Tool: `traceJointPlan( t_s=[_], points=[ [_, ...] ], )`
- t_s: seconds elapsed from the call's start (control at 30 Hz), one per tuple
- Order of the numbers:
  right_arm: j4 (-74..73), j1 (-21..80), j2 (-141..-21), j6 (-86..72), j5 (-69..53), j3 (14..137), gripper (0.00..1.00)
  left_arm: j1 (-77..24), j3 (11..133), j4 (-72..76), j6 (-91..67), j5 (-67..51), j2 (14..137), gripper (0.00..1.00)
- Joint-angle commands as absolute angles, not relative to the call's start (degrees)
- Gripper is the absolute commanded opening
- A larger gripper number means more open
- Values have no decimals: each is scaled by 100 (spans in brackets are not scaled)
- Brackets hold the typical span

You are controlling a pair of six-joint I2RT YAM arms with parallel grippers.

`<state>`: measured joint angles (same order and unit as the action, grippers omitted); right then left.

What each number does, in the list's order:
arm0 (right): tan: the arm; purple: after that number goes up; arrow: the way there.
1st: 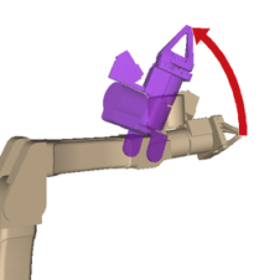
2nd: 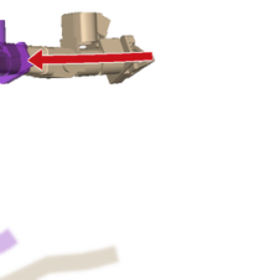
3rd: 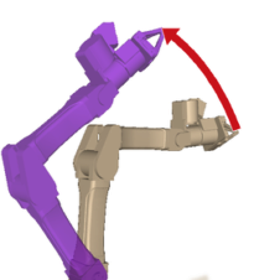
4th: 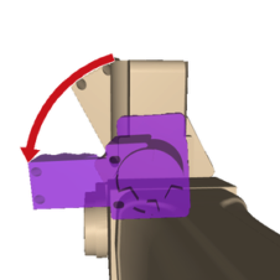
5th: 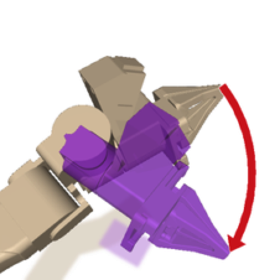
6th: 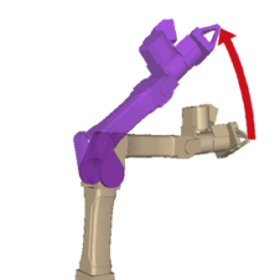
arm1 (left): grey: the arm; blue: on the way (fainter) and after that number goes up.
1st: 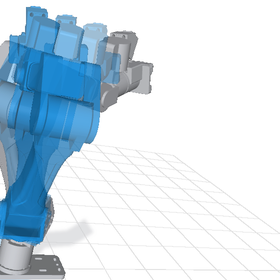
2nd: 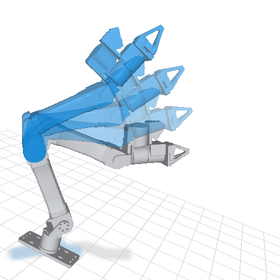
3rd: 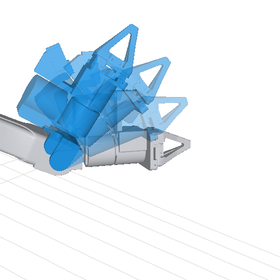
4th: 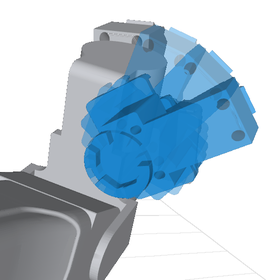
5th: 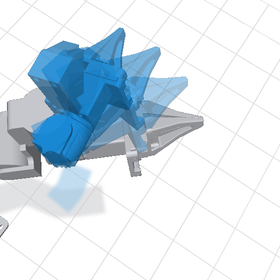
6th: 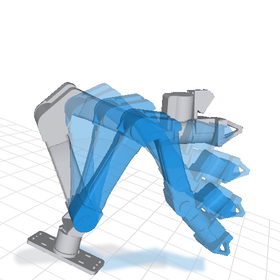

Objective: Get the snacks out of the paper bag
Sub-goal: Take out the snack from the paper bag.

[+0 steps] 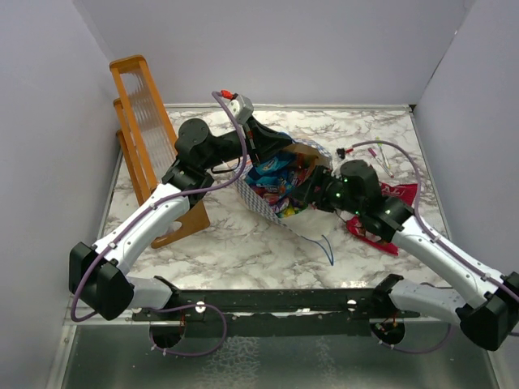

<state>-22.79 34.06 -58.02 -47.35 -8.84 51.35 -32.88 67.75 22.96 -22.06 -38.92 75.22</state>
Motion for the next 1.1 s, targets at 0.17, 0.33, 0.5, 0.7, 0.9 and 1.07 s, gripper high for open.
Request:
traceJointPlan(
  t_s=[0.17,0.33,0.5,0.7,0.9,1.07],
  points=[
    [-2822,5159,-6887,-7273,3451,5349,66,-3331,6816,2413,-2077,-3773,7376,0],
    [-2693,5194,-7293,-7632,4122,5336,59,-3331,6820,2400,-2056,-3761,7382,0],
    [-2585,5194,-7757,-7651,4198,5550,51,-3331,6819,2417,-2082,-3788,7381,0],
    [-2176,5185,-8095,-7340,4166,5722,51,-3331,6819,2437,-2115,-3805,7413,0],
    [-1958,5079,-8492,-7419,4037,5876,51,-3334,6820,2443,-2123,-3820,7416,0],
    [-1915,4948,-8841,-7827,4038,5942,40,-3331,6813,2438,-2096,-3818,7409,0]
  ],
)
